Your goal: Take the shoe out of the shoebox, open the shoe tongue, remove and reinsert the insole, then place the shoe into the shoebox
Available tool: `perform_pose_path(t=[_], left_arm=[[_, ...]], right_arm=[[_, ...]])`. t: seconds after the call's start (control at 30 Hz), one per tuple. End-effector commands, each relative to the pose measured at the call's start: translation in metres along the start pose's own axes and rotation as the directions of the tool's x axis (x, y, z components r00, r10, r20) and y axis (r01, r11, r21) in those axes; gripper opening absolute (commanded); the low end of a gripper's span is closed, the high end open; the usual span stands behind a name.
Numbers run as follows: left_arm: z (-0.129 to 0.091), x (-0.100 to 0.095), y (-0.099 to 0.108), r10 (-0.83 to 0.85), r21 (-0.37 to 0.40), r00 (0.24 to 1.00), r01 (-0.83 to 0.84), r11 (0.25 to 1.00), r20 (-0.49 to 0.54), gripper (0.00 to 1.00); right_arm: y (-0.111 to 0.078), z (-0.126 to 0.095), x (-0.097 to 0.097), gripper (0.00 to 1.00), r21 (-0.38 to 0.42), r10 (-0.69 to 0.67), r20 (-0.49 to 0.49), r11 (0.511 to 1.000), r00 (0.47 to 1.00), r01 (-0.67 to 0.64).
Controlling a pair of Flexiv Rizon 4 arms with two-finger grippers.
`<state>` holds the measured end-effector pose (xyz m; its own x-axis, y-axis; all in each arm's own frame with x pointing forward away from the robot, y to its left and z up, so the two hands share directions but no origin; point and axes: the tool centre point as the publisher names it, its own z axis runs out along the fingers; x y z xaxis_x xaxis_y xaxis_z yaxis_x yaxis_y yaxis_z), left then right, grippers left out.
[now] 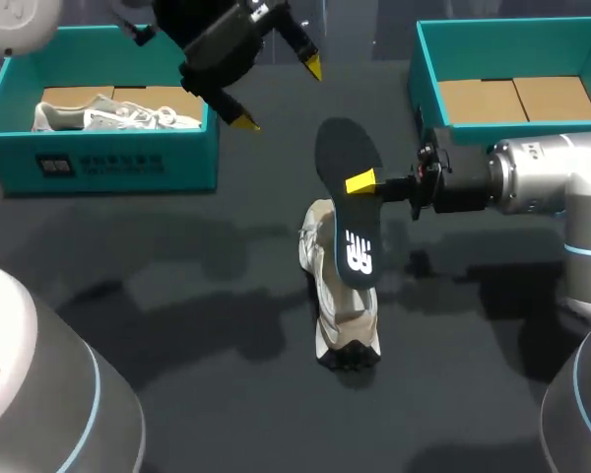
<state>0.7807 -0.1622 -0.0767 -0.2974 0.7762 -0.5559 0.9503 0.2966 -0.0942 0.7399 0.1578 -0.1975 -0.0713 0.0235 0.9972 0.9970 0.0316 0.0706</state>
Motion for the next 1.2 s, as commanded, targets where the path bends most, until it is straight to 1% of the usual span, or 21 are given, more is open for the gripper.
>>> perform_pose_path(t=[0.03,0.47,0.53,0.87,0.9,0.97,1.03,1.1,1.2], left_arm=[[0.002,0.006,-0.001,0.003,-0.004,0.986,-0.002,1.0,0.165,1.0],[0.012,0.014,0.002,-0.007,0.01,0.949,0.004,1.0,0.315,1.0],[0.012,0.015,0.002,0.015,0.042,0.949,-0.03,0.999,0.314,1.0],[0.012,0.015,0.002,0.015,0.042,0.949,-0.03,0.999,0.314,1.0],[0.014,0.015,0.002,0.019,0.038,0.948,-0.033,0.999,0.319,1.0],[0.018,0.016,0.001,-0.003,0.063,0.94,-0.019,0.998,0.342,1.0],[0.021,0.017,0.003,-0.007,0.064,0.932,-0.017,0.998,0.362,1.0],[0.023,0.019,0.004,-0.006,0.057,0.926,-0.017,0.998,0.378,1.0],[0.026,0.022,0.006,-0.011,0.07,0.91,-0.019,0.997,0.414,1.0]], right_arm=[[0.0,0.001,-0.001,0.0,-0.001,0.0,0.0,1.0,1.0,0.0],[0.0,0.001,-0.001,0.0,-0.001,0.0,0.0,1.0,1.0,0.0],[0.0,0.001,-0.001,0.0,-0.001,0.0,0.0,1.0,1.0,0.0],[0.0,0.001,-0.001,0.0,-0.001,0.0,0.0,1.0,1.0,0.0],[0.0,0.001,-0.001,0.0,-0.001,0.0,0.0,1.0,1.0,0.0],[0.0,0.001,-0.001,0.0,-0.001,0.0,0.0,1.0,1.0,0.0],[0.0,0.001,-0.001,0.0,-0.001,0.0,0.0,1.0,1.0,0.0],[0.0,0.0,0.002,0.0,-0.013,0.004,0.001,1.0,1.0,-0.004],[0.0,-0.001,0.005,0.0,-0.038,0.001,-0.019,0.999,1.0,-0.002]])
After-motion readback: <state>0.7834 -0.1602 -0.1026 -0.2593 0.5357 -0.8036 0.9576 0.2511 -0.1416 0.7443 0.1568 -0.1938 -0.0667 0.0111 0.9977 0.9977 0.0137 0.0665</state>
